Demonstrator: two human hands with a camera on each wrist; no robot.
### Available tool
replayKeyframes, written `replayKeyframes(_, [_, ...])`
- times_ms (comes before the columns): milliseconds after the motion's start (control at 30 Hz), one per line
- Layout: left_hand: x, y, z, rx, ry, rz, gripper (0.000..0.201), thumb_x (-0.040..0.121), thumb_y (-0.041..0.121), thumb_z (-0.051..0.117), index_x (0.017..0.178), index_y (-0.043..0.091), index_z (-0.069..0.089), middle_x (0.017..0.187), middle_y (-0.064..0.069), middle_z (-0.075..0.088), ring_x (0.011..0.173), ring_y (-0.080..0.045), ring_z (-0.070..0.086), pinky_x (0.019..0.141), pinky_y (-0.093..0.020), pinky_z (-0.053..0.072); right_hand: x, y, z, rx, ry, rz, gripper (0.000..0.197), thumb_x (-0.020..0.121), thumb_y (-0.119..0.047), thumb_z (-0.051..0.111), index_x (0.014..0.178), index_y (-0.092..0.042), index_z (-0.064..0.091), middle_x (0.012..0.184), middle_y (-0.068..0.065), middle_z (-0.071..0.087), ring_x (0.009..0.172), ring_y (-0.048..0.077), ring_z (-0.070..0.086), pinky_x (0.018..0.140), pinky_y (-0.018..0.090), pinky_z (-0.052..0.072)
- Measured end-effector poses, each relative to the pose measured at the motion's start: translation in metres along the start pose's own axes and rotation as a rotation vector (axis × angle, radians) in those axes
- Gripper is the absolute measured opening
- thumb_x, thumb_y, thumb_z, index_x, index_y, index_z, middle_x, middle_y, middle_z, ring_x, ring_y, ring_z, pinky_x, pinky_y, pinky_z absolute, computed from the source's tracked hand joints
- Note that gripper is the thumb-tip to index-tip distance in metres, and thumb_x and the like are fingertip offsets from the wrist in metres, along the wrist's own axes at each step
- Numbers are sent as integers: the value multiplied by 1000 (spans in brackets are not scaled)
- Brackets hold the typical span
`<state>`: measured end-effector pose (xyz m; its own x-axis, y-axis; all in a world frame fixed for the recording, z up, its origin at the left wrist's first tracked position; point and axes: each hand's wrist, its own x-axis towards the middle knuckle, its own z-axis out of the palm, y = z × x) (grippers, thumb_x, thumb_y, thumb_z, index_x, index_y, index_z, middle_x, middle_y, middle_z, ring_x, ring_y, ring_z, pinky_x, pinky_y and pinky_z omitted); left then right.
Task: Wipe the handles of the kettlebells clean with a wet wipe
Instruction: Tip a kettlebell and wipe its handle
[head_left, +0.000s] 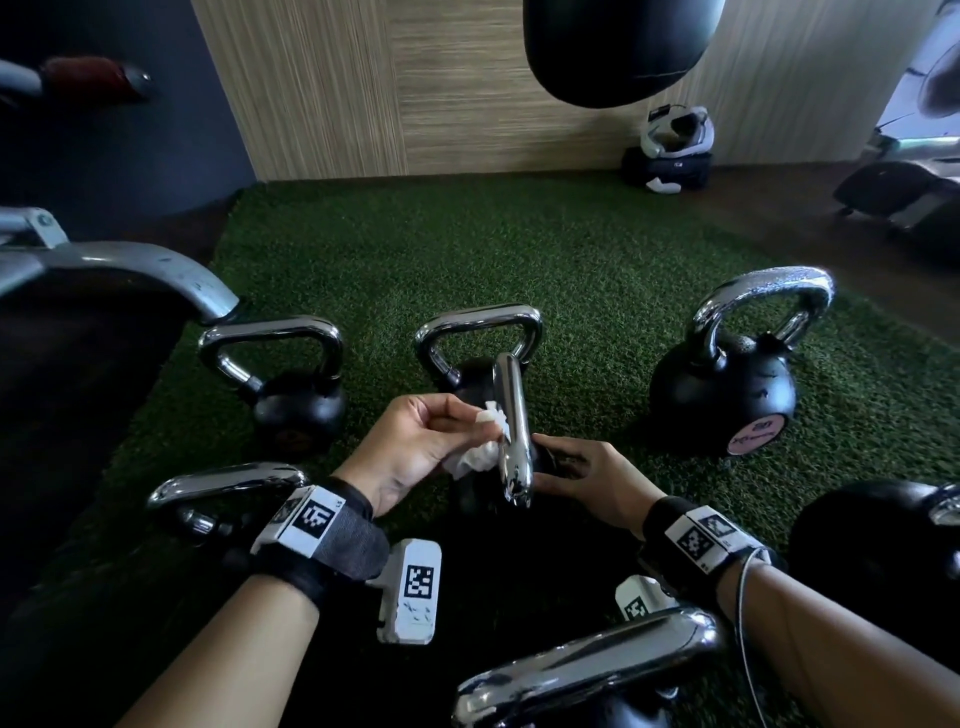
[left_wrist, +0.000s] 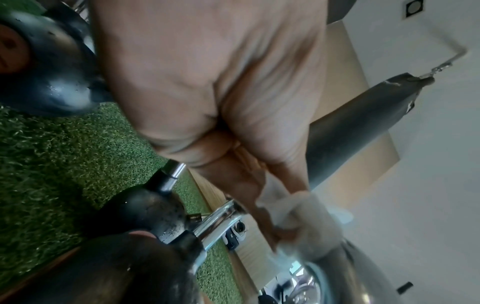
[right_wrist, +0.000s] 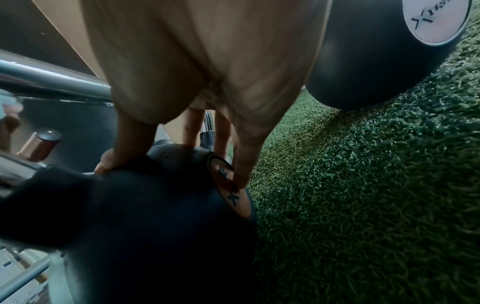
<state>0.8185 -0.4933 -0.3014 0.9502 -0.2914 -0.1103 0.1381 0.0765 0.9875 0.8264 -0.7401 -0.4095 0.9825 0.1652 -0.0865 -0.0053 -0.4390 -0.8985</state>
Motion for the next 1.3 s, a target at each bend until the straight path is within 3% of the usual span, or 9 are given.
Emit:
replayKeyframes(100, [-13,-8,2,27,-29,29,19,73,-10,74,68,7,67,63,-6,74,49,-8,67,43,-17,50,0,4,1,5,10,-1,93,53,-81,84,135,-41,65,130,-17,70,121,-2,65,113,38,49])
replayKeyframes(267, [-26,-15,-6,157,-117,129,12,60,8,84,65,18,79,69,-8,75,56,-14,67,50,-22,55,-1,6,1,14,24,6,90,52,-79,86,133,-45,65,130,-18,70,121,-1,65,112,39,50])
replayKeyframes(400, [-30,-21,-5,176,-129,101,11,62,3,85,64,10,77,69,-18,75,56,-21,72,54,-28,61,-2,5,1,40,23,11,91,48,-81,85,130,-47,66,130,-17,70,120,-2,65,112,36,50])
replayKeyframes(633, [-19,-36,-10,475,-144,107,14,68,4,91,69,12,79,77,-12,79,77,-29,78,72,-36,64,-2,0,0,59,24,-13,99,47,-75,87,134,-32,68,124,-16,74,115,-4,67,112,33,50])
replayKeyframes(800, [-18,-29,-17,625,-133,158,18,68,12,94,73,22,80,78,3,79,74,-5,73,73,-19,53,0,-14,-19,-115,-78,28,73,57,-70,90,124,-45,72,118,-18,76,111,-1,70,109,38,52])
replayKeyframes(933, [-18,4,-24,478,87,288,25,67,24,91,83,13,77,81,1,80,72,-7,72,69,-17,55,-7,-60,-48,-210,71,-87,21,82,-36,85,101,-41,80,90,-13,79,73,-5,70,84,39,62])
replayKeyframes(1067, [-19,44,-15,291,242,331,33,58,35,89,80,18,71,73,6,75,66,-3,66,65,-15,53,-23,-127,-56,-78,131,-313,28,79,-38,84,106,-37,81,93,-5,81,83,26,78,81,50,65])
replayKeyframes(1233, [-15,71,7,165,210,334,31,61,36,89,76,17,70,70,7,73,67,-6,67,65,-17,53,-31,-178,-44,-25,112,-478,44,73,-26,92,115,-28,80,101,-15,79,83,6,73,75,27,58])
replayKeyframes(1300, [-15,76,14,146,211,343,32,64,35,89,79,12,72,70,4,75,67,-7,69,65,-16,55,-31,-183,-41,-18,162,-499,48,71,-33,93,116,-26,80,102,-13,79,87,8,76,81,34,61])
